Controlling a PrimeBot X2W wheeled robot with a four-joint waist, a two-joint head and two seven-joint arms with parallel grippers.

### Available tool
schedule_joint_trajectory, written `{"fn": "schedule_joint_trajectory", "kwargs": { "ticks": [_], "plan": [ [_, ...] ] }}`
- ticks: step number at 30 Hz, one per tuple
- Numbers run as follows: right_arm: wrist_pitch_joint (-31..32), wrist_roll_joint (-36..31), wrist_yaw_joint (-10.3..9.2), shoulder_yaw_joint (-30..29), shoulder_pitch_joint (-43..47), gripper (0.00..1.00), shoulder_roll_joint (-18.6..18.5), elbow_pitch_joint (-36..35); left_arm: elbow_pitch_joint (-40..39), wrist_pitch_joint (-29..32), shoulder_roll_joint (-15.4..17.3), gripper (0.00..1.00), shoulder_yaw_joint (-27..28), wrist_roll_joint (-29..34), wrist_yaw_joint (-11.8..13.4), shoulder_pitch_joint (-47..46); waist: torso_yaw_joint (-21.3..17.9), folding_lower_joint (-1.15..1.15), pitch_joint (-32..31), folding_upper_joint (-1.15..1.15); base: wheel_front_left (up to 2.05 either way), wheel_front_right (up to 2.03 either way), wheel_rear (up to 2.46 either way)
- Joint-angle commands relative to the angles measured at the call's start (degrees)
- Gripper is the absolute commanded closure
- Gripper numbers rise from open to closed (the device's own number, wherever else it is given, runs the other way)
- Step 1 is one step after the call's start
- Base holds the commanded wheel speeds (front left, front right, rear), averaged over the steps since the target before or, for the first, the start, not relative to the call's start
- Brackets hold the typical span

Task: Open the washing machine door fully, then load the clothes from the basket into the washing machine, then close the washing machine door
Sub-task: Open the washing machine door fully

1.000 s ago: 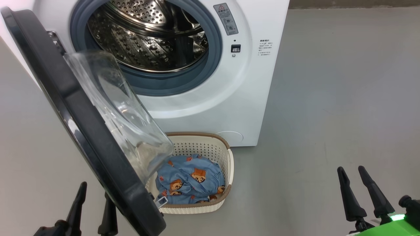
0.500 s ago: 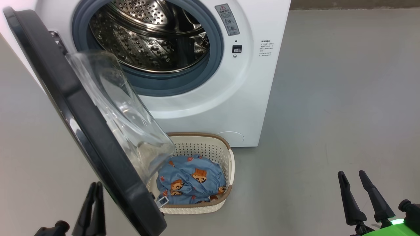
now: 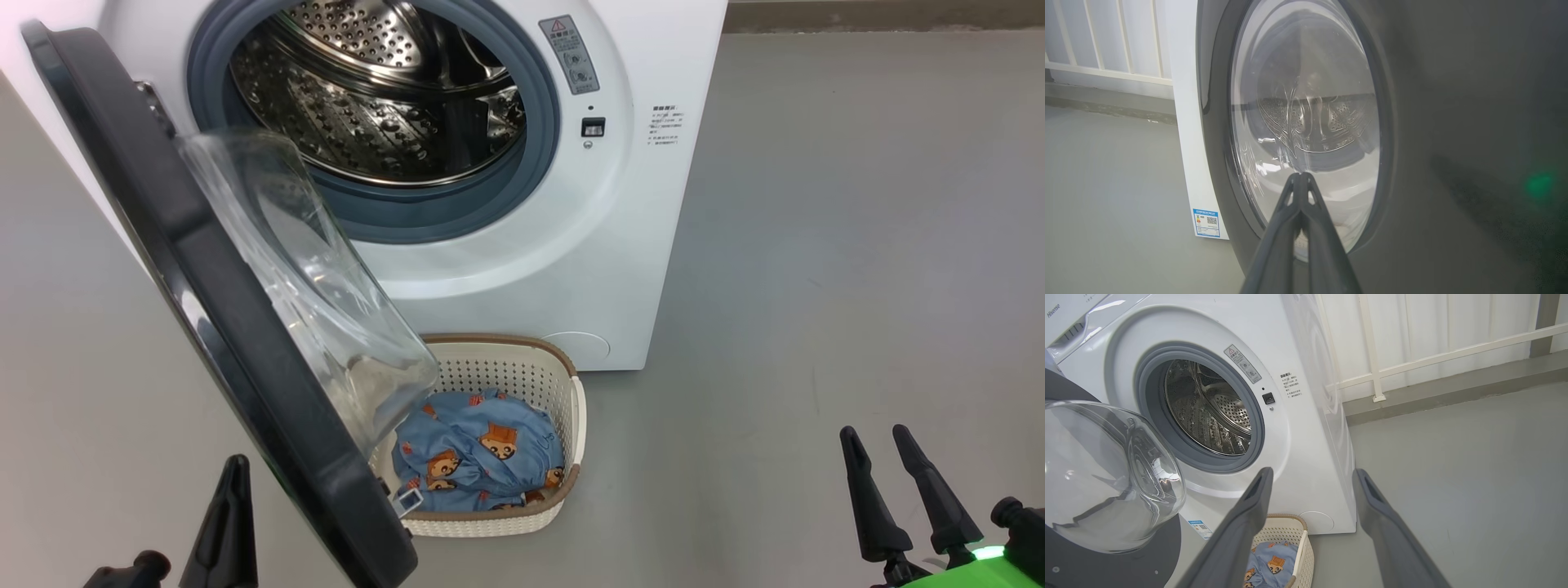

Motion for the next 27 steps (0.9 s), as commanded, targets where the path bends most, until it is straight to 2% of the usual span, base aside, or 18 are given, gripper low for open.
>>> {"fn": "schedule_joint_trajectory", "kwargs": {
  "ticks": [1, 9, 10, 13, 16, 20, 24, 27],
  "plan": [
    [-0.69, -0.56, 0.09, 1.02, -0.30, 0.00, -0.73, -1.29, -1.18, -0.37, 0.52, 1.00, 2.13, 0.63, -0.09, -0.65, 0.05, 0.00, -0.01, 0.00, 0.00, 0.00, 0.00],
    [-0.69, -0.73, 0.09, 0.95, -0.19, 0.00, -0.57, -1.30, -3.37, -0.37, 0.52, 1.00, 7.38, 1.96, -0.09, -1.52, 0.27, 0.00, -0.08, 0.00, 0.00, 0.00, 0.00],
    [-0.69, -0.78, 0.09, 0.84, -0.12, 0.00, -0.50, -1.33, -5.14, -0.37, 0.54, 1.00, 10.07, 2.76, -0.09, -2.55, 0.42, 0.00, -0.05, 0.00, 0.00, 0.00, 0.00],
    [-0.69, -0.85, 0.09, 0.69, 0.01, 0.00, -0.45, -1.31, -7.59, -0.37, 0.93, 1.00, 12.55, 3.83, -0.09, -3.89, 0.62, 0.00, -0.14, 0.00, 0.00, 0.00, 0.00],
    [-0.69, -0.94, 0.09, 0.52, 0.24, 0.00, -0.43, -1.33, -12.64, -0.37, 2.21, 1.00, 15.27, 5.68, -0.09, -6.36, 1.02, 0.00, -0.33, 0.00, 0.00, 0.00, 0.00],
    [-0.69, -1.00, 0.09, 0.40, 0.48, 0.00, -0.37, -1.36, -19.65, -0.37, 5.68, 1.00, 16.63, 7.12, -0.09, -10.08, 1.53, 0.00, -0.67, 0.00, 0.00, 0.00, 0.00],
    [-0.69, -1.02, 0.09, 0.18, 1.06, 0.00, -0.03, -1.24, -25.61, -0.37, 8.86, 1.00, 14.28, 7.63, -0.09, -14.04, 2.38, 0.00, -1.33, 0.00, 0.00, 0.00, 0.00],
    [-0.69, -1.02, 0.09, -0.05, 1.72, 0.00, 0.34, -1.20, -29.81, 1.73, 9.95, 1.00, 7.38, 7.18, -0.09, -16.70, 3.22, 0.00, -1.91, 0.00, 0.00, 0.00, 0.00]
  ]
}}
